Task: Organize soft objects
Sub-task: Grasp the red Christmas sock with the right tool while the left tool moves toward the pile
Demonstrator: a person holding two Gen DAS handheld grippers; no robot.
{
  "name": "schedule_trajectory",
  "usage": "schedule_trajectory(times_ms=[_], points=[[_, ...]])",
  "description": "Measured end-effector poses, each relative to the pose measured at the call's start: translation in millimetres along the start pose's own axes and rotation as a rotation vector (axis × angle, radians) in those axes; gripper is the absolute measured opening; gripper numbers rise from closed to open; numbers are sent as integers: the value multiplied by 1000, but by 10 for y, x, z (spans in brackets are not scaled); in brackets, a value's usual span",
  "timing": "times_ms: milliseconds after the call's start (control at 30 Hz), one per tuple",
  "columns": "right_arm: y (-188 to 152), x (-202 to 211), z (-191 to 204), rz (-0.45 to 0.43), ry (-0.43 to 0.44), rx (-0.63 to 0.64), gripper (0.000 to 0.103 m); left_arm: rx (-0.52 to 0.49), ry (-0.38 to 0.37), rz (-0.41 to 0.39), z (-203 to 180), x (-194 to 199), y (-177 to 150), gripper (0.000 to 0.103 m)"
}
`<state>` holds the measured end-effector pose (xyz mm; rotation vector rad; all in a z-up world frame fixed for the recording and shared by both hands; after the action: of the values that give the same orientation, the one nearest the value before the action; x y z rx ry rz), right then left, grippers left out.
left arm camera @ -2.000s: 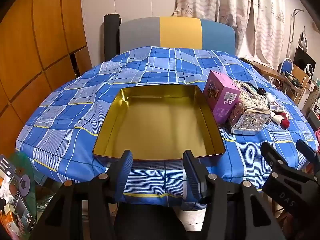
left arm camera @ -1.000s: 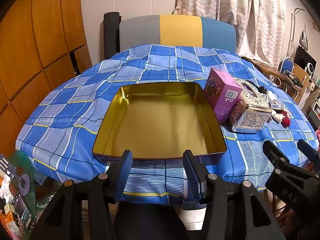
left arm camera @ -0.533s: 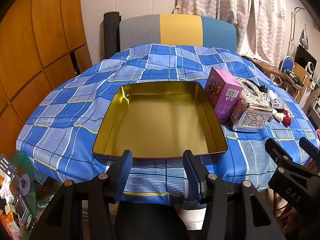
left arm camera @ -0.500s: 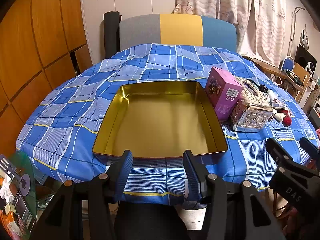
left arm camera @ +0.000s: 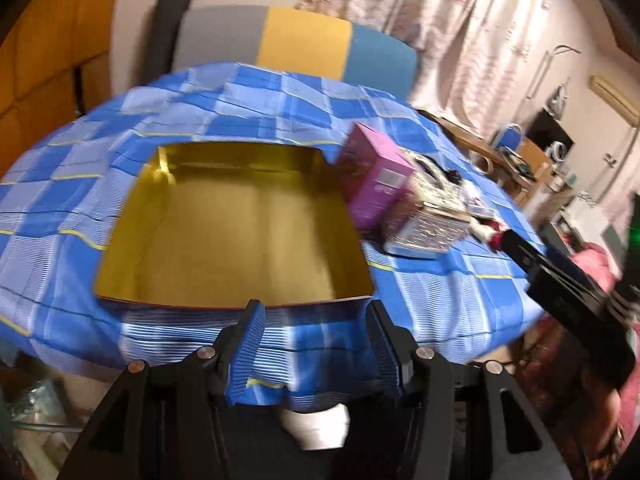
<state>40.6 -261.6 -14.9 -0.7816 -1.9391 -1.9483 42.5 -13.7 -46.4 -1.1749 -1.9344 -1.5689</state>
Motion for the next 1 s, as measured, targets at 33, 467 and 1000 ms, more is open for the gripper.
schedule_trajectory(times_ms=[33, 467, 1000], points=[[-17, -59, -83, 17, -13, -8, 103, -31, 17, 9, -64, -26, 0, 53], [-515, -1138, -1883, 309, -138, -202, 103, -221, -109, 122, -690, -422, 34, 53], [61, -2380, -2909, 358, -98, -365, 62, -280, -154, 222, -1263, -870, 97, 58]])
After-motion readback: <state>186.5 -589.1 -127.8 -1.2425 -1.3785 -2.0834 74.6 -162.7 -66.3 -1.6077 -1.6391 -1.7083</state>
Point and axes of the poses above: each gripper's, at about its wrist camera, not at the fingertips, and x roughly against the way its jaws point, z to its left, y to its top, the point moved 4 cm from there along -x, roughly the way its jaws point, and after that the axes turned 2 degrees about x, right-handed, at the moved point
